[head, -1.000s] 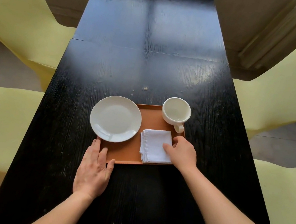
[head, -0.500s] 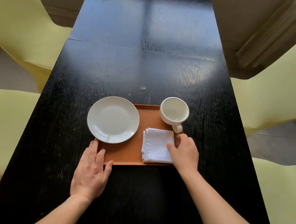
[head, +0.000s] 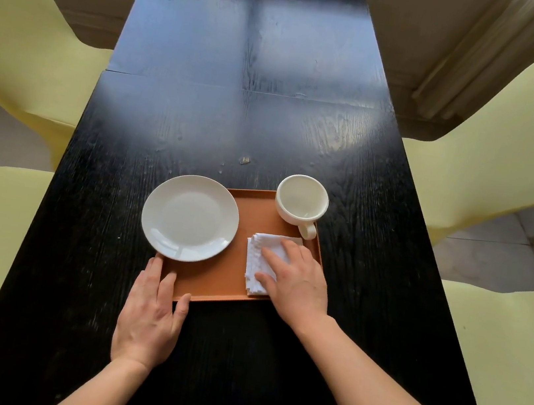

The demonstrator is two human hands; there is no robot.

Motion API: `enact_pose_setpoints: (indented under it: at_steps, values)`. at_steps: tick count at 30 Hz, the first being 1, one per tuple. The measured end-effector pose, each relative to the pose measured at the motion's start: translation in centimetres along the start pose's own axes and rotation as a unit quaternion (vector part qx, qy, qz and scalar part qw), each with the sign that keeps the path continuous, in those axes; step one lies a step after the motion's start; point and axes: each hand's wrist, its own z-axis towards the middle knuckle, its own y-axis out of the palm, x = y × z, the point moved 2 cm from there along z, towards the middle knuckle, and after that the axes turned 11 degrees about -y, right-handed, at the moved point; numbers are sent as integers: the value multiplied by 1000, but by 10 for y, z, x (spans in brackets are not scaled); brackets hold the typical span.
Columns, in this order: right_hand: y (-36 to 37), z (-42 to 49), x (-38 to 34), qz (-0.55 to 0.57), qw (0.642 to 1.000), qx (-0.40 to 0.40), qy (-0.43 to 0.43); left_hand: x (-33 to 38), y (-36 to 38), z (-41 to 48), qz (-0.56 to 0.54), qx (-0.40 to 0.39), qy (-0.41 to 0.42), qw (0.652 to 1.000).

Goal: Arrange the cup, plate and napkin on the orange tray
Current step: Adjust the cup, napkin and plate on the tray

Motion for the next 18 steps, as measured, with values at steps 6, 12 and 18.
enact_pose_setpoints:
  at_steps: [6, 12, 18]
  values:
    - [-1, -2, 2, 17, 1000, 15, 8, 0, 1, 0, -8, -5, -7, 1000]
    - [7, 5, -15, 22, 999, 14, -27, -1, 3, 1, -5, -2, -2, 1000]
    - [13, 2, -5, 30, 999, -9, 0, -5, 7, 3, -12, -4, -8, 1000]
